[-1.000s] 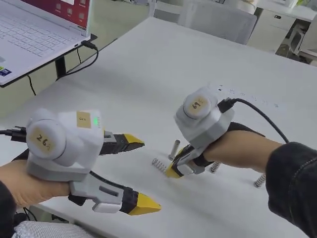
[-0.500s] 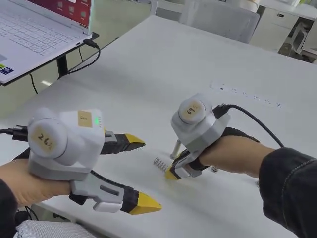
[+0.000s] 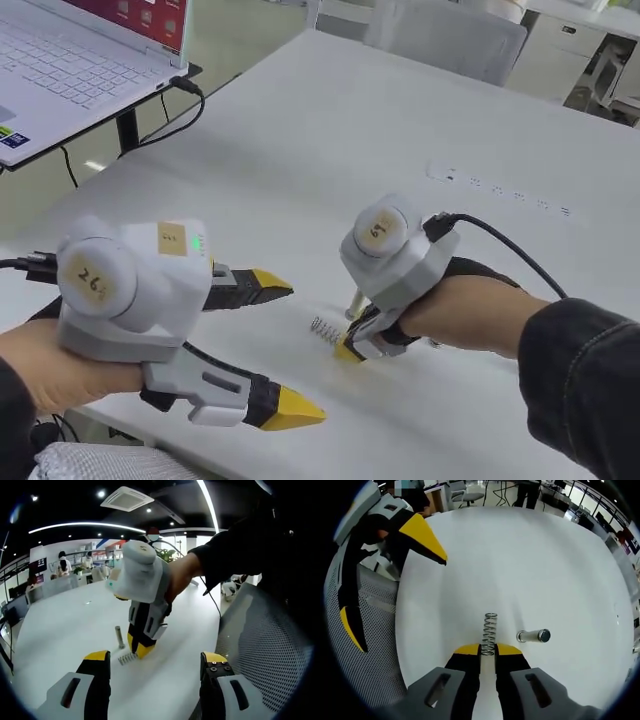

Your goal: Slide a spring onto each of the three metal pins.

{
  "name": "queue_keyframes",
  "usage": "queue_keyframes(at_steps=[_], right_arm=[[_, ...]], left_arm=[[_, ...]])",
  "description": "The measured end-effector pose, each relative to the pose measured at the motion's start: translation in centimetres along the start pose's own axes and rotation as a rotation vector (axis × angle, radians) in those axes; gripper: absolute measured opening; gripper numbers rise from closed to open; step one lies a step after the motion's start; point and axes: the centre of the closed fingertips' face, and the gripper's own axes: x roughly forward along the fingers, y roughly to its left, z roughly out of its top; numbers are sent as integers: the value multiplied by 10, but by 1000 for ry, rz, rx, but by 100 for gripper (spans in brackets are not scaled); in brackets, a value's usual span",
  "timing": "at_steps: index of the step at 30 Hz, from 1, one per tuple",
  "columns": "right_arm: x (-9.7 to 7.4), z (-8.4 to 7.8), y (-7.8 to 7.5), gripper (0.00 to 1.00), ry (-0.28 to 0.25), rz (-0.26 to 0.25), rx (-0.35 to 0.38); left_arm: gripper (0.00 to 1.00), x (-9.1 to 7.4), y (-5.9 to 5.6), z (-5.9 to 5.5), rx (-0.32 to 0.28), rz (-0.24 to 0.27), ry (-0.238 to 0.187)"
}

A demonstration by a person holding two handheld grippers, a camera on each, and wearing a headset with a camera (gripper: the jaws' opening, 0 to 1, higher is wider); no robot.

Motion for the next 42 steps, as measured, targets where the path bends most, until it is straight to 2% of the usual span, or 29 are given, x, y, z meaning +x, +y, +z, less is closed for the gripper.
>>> queue_keyframes(at_steps=[8,15,23,34,42], right_arm=[[-9,-3,1,8,-3,3,-34],[-30,-6,7,8,-17,20,-70],[-65,-7,24,8,-52,80,-97],[-105,-5,41,8,-83,100,-173],[-122,-10,55,8,-78,106,-252]], left_arm=[[69,1,2,-3,-1,-1,6],[68,4,-2,1,7,-16,12],[66,10,-7,14,21,-46,-1],[59,15,-16,34,38,-94,-35],[44,16,-26,47,55,-149,-60]])
